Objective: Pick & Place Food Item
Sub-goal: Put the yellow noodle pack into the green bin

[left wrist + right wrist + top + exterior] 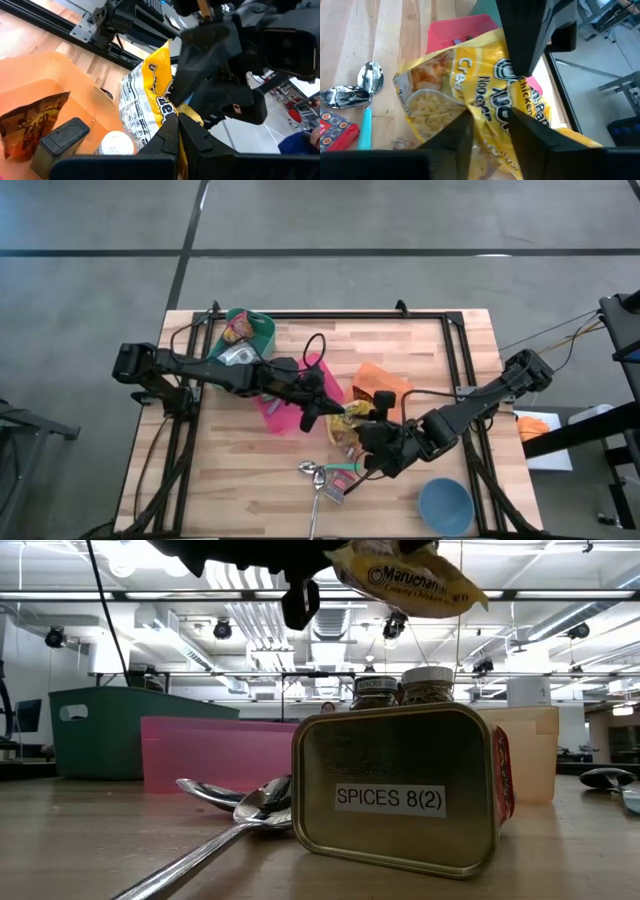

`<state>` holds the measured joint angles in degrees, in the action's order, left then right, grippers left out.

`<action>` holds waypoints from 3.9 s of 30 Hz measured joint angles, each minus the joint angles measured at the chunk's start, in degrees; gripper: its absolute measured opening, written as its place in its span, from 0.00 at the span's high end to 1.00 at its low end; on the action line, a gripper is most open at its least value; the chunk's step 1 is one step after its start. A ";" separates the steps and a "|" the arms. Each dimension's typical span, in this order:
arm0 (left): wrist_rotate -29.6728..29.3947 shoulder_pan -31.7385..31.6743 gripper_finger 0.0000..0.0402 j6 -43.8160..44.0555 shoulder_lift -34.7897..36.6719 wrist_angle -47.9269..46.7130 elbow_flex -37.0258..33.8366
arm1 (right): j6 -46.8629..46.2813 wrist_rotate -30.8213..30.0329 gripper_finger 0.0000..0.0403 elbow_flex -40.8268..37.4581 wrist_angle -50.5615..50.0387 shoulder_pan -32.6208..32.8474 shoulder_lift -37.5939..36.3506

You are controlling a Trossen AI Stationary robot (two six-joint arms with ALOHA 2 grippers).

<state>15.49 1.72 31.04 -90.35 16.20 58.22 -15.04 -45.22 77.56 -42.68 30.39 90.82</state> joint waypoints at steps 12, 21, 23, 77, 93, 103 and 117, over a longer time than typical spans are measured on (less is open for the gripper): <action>-1.79 -0.04 1.00 -5.81 6.44 -9.98 0.00 | -1.52 -0.14 0.48 4.03 0.01 0.09 -0.36; -13.53 -0.04 1.00 -12.75 16.24 -23.55 -0.01 | -1.38 -0.10 0.48 6.12 -0.61 0.08 -0.39; -16.73 -0.04 1.00 -13.76 18.75 -26.76 0.00 | -1.64 -0.27 0.48 6.10 -0.81 0.09 -0.39; -36.81 -31.90 1.00 -27.83 22.78 -65.53 -0.52 | -52.25 0.12 0.48 -6.59 -23.85 0.20 -1.22; -36.43 -36.86 1.00 -31.42 17.40 -58.40 -4.46 | -51.99 0.33 0.48 -10.19 -20.47 0.22 -1.22; -34.71 -37.48 1.00 -31.50 17.42 -53.17 -10.17 | -52.01 0.73 0.48 -11.17 -19.42 0.22 -1.22; -34.45 -37.48 1.00 -29.08 17.42 -50.11 -11.80 | -51.86 0.73 0.48 -11.26 -18.40 0.22 -1.22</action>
<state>-18.96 -35.77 1.96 -72.93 -33.91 46.41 -66.89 -44.49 66.30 -61.08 30.61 89.60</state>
